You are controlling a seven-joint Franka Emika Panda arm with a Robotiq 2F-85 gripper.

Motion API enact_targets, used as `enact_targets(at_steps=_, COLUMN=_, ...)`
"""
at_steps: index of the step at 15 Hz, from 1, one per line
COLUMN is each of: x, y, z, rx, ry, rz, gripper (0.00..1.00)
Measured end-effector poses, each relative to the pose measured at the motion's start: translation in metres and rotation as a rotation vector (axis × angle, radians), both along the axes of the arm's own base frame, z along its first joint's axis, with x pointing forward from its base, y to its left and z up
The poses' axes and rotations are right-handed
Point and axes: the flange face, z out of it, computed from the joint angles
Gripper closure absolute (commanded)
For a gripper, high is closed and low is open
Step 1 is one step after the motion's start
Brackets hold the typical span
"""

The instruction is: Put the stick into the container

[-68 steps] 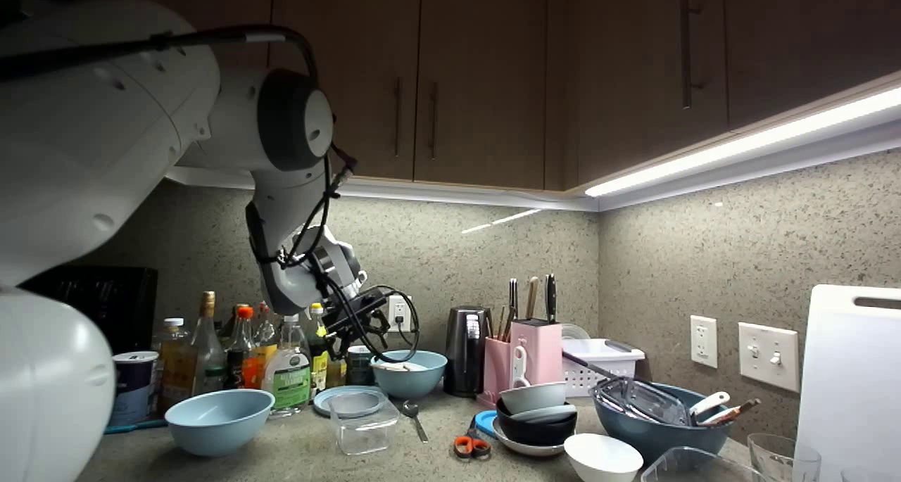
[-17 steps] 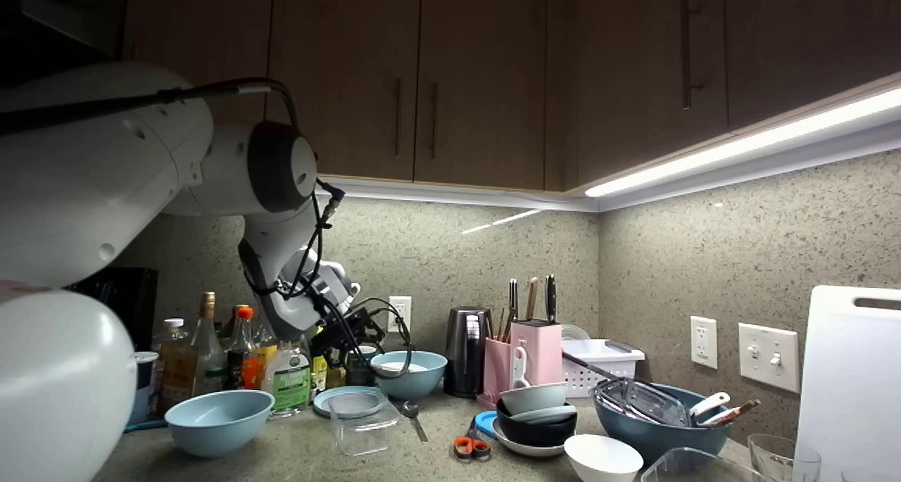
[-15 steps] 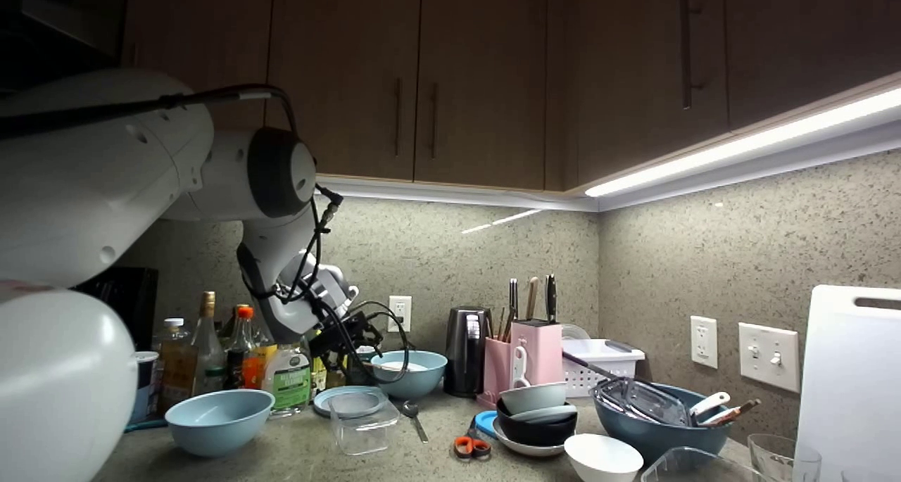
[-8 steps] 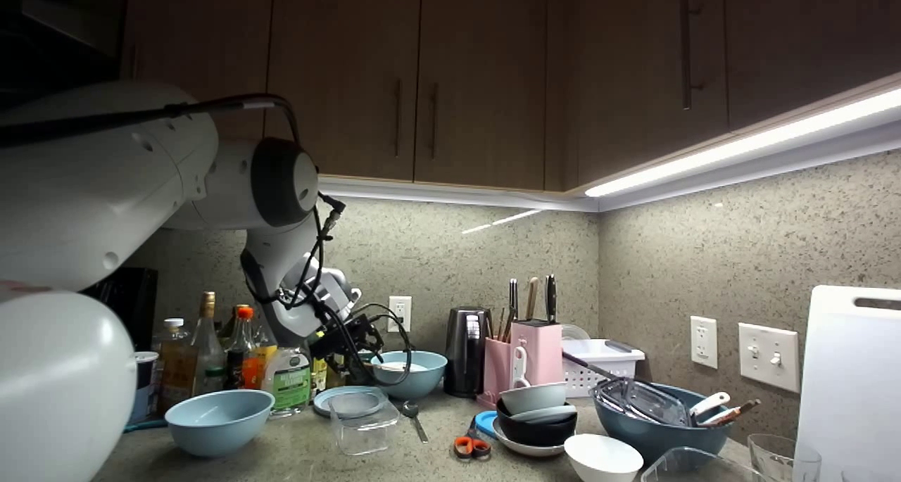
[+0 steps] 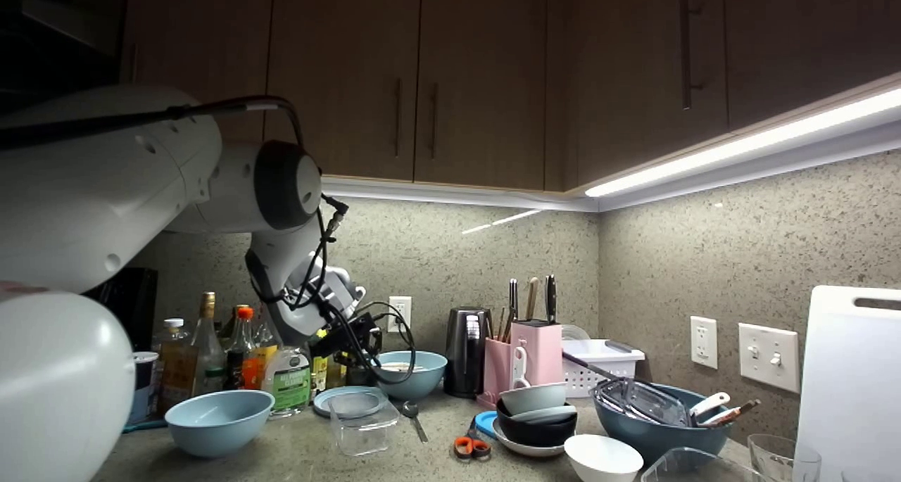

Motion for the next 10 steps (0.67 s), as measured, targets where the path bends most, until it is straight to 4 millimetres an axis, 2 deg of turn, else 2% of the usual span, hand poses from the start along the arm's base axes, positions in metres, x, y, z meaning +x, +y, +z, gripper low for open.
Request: enact_targets(at_steps=10, x=0.007, y=-0.006, z=0.014, rx=-0.001, ry=-0.007, rz=-0.024, gripper=0.98)
